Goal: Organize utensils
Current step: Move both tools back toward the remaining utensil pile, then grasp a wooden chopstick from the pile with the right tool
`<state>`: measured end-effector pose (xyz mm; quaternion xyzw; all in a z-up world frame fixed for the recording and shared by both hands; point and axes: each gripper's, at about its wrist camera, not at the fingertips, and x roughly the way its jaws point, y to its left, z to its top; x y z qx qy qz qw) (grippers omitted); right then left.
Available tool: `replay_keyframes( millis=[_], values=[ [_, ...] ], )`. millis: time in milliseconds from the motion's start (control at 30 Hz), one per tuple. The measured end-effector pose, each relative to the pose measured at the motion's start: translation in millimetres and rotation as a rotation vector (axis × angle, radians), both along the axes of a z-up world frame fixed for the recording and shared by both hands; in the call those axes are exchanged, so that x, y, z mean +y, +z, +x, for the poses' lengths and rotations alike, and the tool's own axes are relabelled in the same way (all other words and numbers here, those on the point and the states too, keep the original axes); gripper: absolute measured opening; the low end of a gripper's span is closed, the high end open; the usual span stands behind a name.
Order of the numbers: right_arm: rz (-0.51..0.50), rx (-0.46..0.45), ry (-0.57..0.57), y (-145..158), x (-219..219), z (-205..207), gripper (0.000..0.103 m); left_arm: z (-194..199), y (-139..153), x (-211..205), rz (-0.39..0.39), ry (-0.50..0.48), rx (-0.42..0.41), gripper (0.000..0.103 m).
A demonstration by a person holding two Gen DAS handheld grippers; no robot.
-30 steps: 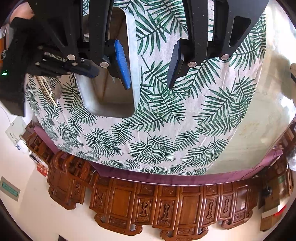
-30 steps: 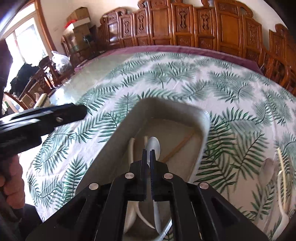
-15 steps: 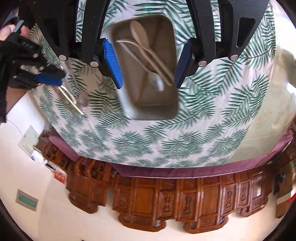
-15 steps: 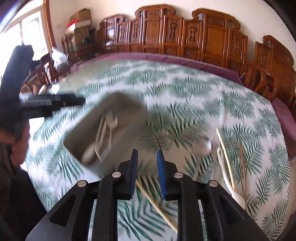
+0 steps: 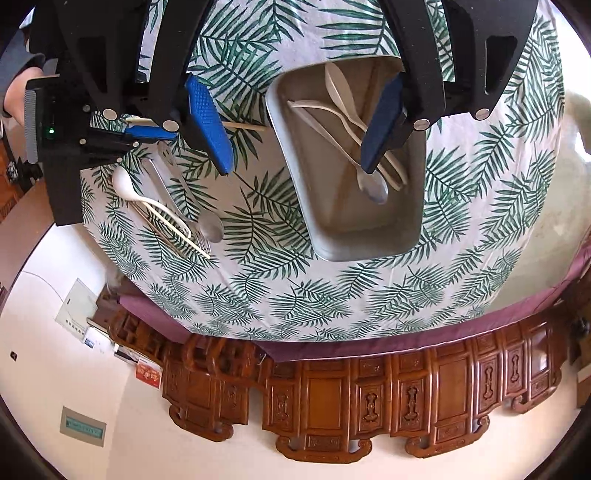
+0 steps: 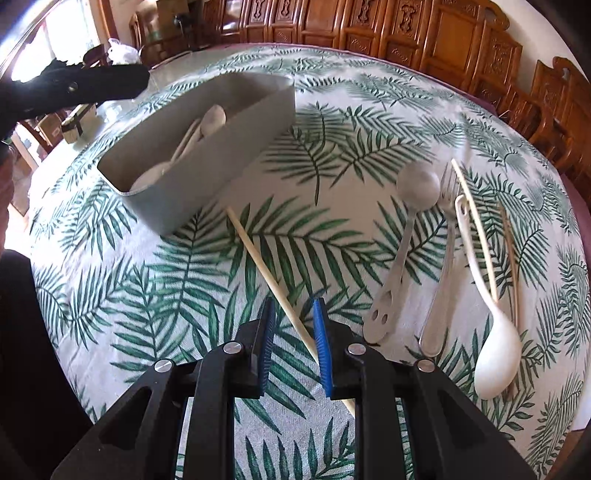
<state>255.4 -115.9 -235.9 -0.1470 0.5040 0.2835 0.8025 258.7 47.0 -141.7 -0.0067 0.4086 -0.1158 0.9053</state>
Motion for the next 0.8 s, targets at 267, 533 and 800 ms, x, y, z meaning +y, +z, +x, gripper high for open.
replay_keyframes(
  millis=[267, 533, 800],
  values=[
    [-0.047, 0.004, 0.054, -7, -1, -2, 0.021, -6, -6, -6, 0.006, -0.004, 0.008, 0.068],
    [-0.009, -0.006, 0.058, 1, -15, -10, 0.006, -25, -5, -10, -0.006, 0.009, 0.002, 0.068],
    [0.114, -0.079, -0.09, 39, -58, 3, 0.006, -30, -1, -30, 0.0, -0.004, 0.02, 0.068]
  ],
)
